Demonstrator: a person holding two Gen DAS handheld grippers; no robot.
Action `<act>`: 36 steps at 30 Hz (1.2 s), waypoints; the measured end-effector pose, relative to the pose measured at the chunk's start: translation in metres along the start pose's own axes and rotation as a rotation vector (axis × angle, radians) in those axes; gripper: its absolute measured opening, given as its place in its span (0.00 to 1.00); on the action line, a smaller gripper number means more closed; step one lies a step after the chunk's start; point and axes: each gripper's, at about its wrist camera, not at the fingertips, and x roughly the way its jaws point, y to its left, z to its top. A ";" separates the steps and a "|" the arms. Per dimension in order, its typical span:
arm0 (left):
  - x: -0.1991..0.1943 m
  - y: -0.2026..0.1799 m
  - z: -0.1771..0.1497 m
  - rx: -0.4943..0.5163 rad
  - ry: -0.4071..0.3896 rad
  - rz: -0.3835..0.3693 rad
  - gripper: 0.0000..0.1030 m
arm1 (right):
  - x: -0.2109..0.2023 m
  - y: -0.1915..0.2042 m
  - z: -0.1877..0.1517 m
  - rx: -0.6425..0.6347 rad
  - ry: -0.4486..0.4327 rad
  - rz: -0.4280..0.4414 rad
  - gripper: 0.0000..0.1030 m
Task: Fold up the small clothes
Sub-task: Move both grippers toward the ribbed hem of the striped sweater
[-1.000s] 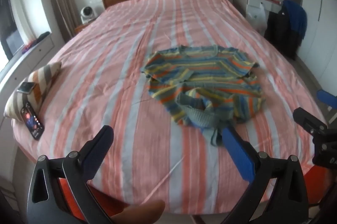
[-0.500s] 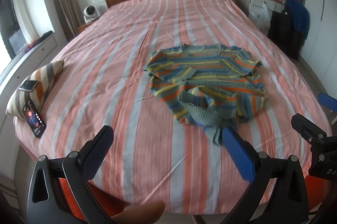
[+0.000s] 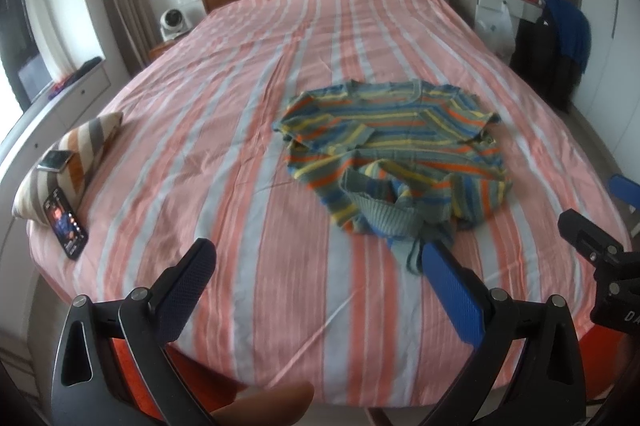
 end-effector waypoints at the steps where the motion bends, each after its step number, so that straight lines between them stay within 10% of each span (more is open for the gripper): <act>1: 0.000 -0.001 0.000 0.003 0.000 0.002 1.00 | -0.001 0.005 0.006 0.001 -0.002 -0.005 0.99; 36: 0.024 0.022 -0.012 -0.055 0.069 -0.080 1.00 | 0.027 -0.001 -0.009 -0.010 0.036 0.009 0.99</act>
